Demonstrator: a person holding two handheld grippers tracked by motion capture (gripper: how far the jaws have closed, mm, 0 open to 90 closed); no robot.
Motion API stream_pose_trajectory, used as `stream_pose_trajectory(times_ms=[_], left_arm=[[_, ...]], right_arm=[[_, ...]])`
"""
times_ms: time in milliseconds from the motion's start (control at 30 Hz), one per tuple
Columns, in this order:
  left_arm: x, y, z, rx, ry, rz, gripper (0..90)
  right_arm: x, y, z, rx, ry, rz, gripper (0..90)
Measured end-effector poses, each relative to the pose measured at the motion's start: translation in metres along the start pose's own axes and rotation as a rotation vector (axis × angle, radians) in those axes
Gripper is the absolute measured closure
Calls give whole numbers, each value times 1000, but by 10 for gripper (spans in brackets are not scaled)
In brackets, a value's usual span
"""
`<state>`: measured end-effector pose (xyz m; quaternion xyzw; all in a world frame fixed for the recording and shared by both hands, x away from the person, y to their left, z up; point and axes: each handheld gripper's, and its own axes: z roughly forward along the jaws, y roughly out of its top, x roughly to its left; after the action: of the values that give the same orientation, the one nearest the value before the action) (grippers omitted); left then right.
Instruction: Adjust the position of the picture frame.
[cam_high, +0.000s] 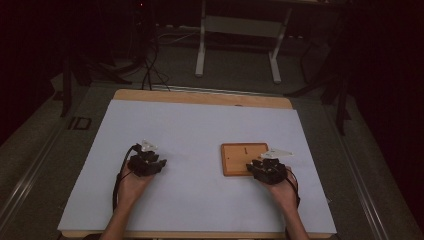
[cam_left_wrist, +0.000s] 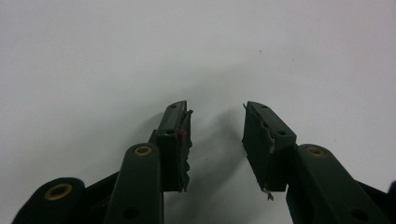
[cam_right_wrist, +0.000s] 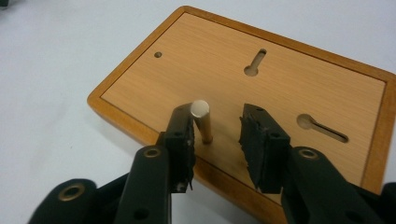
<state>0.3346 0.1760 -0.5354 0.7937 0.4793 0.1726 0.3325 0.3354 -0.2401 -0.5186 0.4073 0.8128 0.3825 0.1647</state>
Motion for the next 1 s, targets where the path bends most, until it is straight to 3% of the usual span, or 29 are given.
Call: stream_pose_trajectory(times_ms=[233,433,500,700,1000], left_arm=[[-1,0,0,1,2,6,603],[-2,0,1,2,6,7,601],[-1,0,1,2,6,9,602],[-1,0,1,3,4,8,605],[-1,0,1,3,10,9,610]], right_arm=[[4,-2,7,-47,-38,39,695],[13,-6,10,-85,-85,44,786],[16,-6,10,-89,-92,47,827],[19,-6,11,-95,-120,56,839],[5,-4,2,-133,-146,123,841]])
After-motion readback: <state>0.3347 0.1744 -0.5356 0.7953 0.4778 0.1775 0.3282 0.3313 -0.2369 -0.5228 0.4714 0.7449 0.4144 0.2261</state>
